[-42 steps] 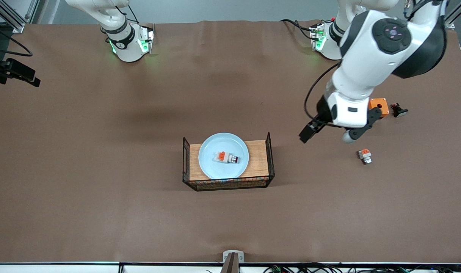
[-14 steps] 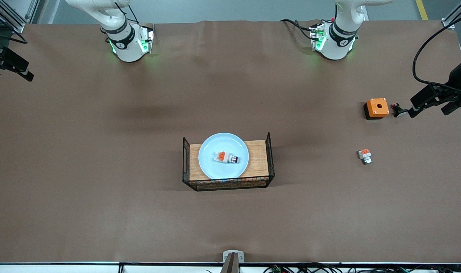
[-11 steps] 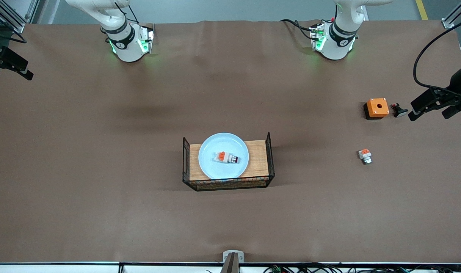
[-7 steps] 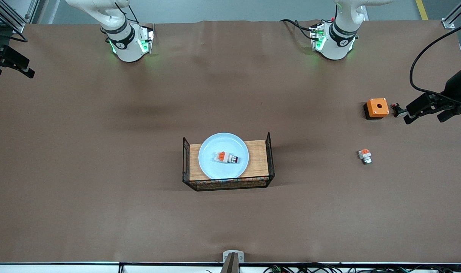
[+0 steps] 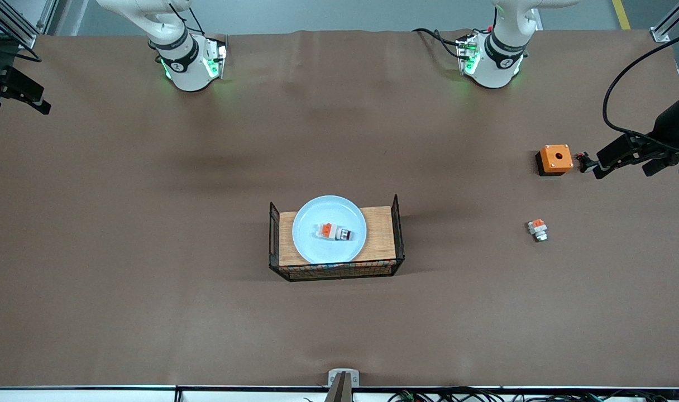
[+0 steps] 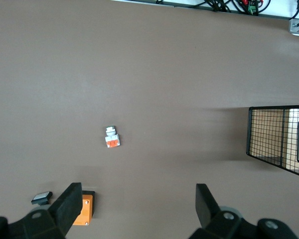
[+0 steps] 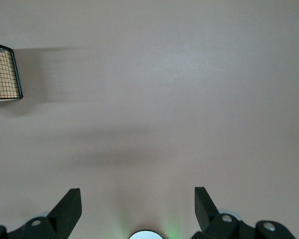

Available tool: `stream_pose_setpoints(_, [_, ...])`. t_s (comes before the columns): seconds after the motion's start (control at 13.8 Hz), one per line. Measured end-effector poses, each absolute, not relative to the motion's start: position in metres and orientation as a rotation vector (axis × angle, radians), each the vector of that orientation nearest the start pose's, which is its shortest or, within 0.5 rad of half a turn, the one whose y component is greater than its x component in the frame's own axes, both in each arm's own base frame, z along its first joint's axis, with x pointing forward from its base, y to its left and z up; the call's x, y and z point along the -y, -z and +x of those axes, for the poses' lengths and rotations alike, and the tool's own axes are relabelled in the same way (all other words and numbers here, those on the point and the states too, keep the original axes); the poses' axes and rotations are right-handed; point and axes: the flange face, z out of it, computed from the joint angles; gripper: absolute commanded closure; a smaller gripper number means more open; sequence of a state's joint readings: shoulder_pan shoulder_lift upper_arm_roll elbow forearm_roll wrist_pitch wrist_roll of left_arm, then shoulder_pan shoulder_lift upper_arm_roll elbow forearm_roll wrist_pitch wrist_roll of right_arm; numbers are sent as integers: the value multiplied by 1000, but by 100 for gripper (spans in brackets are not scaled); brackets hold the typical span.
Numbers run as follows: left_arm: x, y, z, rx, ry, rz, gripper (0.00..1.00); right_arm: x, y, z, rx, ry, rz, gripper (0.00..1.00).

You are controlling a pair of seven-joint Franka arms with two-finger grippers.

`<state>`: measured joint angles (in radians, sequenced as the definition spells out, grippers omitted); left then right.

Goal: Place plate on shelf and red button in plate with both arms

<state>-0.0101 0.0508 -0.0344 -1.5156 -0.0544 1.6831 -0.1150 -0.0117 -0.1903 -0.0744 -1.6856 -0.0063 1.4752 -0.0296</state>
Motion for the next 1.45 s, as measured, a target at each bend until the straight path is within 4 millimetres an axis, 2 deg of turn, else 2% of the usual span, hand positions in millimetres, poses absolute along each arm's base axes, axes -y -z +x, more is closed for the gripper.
stream_pose_setpoints(1.45, [27,-632,581,126,168,-3199,0,47,-665,486,-82,28,-3156,0])
